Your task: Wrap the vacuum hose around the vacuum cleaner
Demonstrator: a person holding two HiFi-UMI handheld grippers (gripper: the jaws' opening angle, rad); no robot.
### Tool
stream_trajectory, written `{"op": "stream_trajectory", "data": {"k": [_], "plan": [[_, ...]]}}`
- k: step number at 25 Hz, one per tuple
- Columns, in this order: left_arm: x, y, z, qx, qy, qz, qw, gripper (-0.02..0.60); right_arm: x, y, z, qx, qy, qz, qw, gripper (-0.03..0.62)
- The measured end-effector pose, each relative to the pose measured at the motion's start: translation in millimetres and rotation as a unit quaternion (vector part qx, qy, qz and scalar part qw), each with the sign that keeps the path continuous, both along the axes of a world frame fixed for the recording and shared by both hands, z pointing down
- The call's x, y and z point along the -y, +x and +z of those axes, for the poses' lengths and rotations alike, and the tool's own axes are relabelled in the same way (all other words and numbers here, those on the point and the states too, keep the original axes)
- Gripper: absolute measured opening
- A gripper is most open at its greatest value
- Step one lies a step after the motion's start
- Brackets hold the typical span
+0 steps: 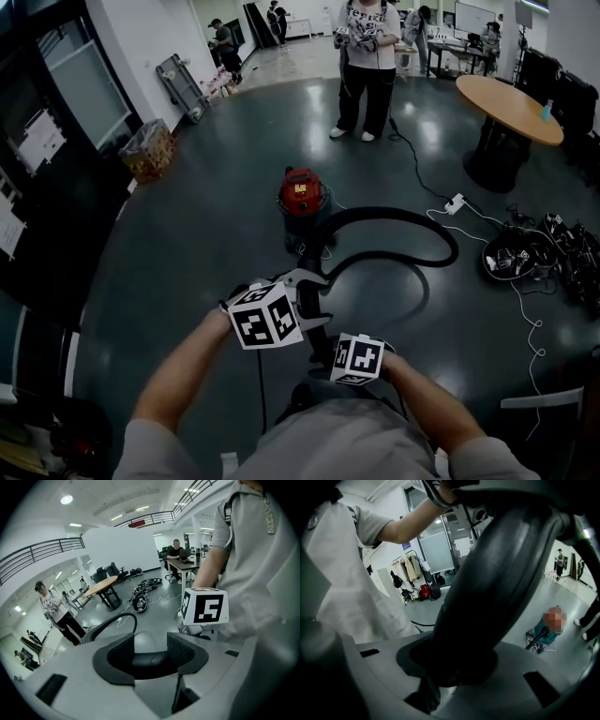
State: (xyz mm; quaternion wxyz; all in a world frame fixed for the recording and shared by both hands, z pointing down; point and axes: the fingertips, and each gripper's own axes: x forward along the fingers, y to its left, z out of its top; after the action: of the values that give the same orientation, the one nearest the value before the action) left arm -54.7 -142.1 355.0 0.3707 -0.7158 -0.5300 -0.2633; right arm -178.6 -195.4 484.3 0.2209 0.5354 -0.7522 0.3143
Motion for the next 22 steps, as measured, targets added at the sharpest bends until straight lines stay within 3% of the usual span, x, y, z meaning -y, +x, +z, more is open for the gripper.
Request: {"op": "stream_trajectory", "data": {"k": [5,10,17,20,22], "plan": [[-4.7,-4.2,-15.1,-0.004,0.025,0.033,0.9991,0.229,-12.2,-0.5,1.6,0.017,0.007,-0.027,0.999,0.118],[-3.2,-1.7,-16.0,-0.041,0.116,0.080,0.9892,0.278,-30.4,3.8,-9.3,0.040,0.014,-0.061,0.997,0.118],[-32.3,-5.0,-41.5,-0.078,0.112,0.137,0.9811,0.278,-58.5,16.6,-49.4,0.056,0.018,-0.067,0.996,0.118],[-43.0,-12.4,-44.2,-0.097,0.117,0.195,0.9688,0.281,-62.7,19.5,-60.1,0.051,0.013,-0.040,0.998,0.118],[-49.3,-13.7,-43.4,-0.116,0.139,0.249,0.9515,0.281,-66.5,21.7,-59.6,0.053,-0.006,-0.020,0.998,0.118]]}}
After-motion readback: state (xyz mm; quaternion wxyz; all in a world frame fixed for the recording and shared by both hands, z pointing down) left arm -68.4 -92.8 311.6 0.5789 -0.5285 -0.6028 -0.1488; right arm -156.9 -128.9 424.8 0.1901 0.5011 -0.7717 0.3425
